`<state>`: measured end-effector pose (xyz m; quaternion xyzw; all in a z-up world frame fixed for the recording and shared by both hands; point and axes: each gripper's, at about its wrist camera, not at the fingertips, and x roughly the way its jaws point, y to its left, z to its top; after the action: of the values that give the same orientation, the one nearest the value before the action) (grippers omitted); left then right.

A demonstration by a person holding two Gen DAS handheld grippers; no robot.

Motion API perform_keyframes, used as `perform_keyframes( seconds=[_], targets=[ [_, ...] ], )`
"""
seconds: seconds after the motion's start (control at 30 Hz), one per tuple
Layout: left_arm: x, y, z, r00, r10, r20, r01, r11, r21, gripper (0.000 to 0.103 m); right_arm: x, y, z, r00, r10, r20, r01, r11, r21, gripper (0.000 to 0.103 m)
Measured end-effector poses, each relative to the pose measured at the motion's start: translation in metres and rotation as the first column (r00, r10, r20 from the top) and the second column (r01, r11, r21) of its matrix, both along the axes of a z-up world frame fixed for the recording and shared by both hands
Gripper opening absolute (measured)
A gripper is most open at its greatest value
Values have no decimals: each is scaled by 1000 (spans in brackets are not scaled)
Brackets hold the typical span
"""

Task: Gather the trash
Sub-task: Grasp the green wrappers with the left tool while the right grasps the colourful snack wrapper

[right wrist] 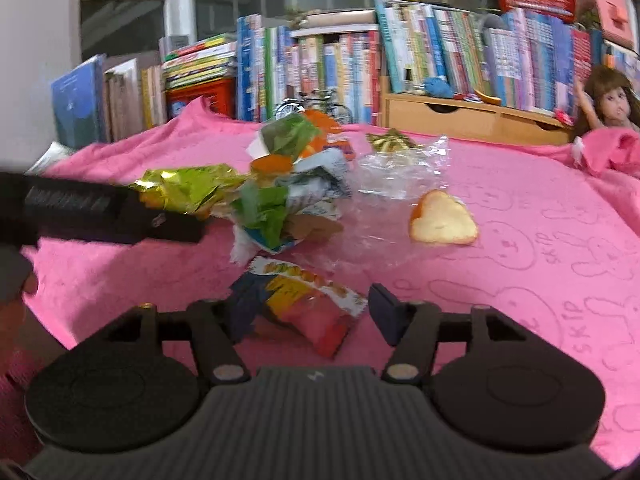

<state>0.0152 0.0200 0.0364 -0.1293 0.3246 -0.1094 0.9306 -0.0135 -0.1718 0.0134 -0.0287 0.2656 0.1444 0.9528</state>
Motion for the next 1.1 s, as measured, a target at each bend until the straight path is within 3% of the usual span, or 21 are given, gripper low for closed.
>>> perform_keyframes(
  seconds=[0.1,0.3,0.33,0.43,0.5,0.53,0.67,0.97,1.1],
  targets=[
    [3,-10,9,999,-25,41,26,999,-25,65,4,11,-6,1000,6,15,-5,999,-36,75],
    [5,-45,19,977,-92,195,84,995,45,72,11,19,-14,1000,16,27,-15,999,-43,74],
    [10,-50,18,976,-101,193,93,994,51,72,11,20,-16,999,15,32,-14,999,-50,63],
    [27,-60,10,986,-119,118,114,992,47,58,5,18,-16,998,20,51,-18,999,-50,50],
    [34,-61,4,989,-128,70,127,992,21,32,-2,14,-15,998,21,66,-17,999,-51,44],
    [34,-59,1,991,-124,58,123,992,20,27,-5,12,-15,997,24,72,-20,998,-52,41],
    [29,-51,2,992,-113,51,114,994,-5,24,-17,5,-11,996,8,93,-4,999,-51,37],
    [-5,-31,26,985,-113,128,116,993,-24,23,-30,-20,-6,994,-49,94,52,998,-23,33],
    [-20,-23,30,982,-105,155,103,995,17,23,-38,-23,-1,992,-57,113,60,998,-23,33]
  ],
)
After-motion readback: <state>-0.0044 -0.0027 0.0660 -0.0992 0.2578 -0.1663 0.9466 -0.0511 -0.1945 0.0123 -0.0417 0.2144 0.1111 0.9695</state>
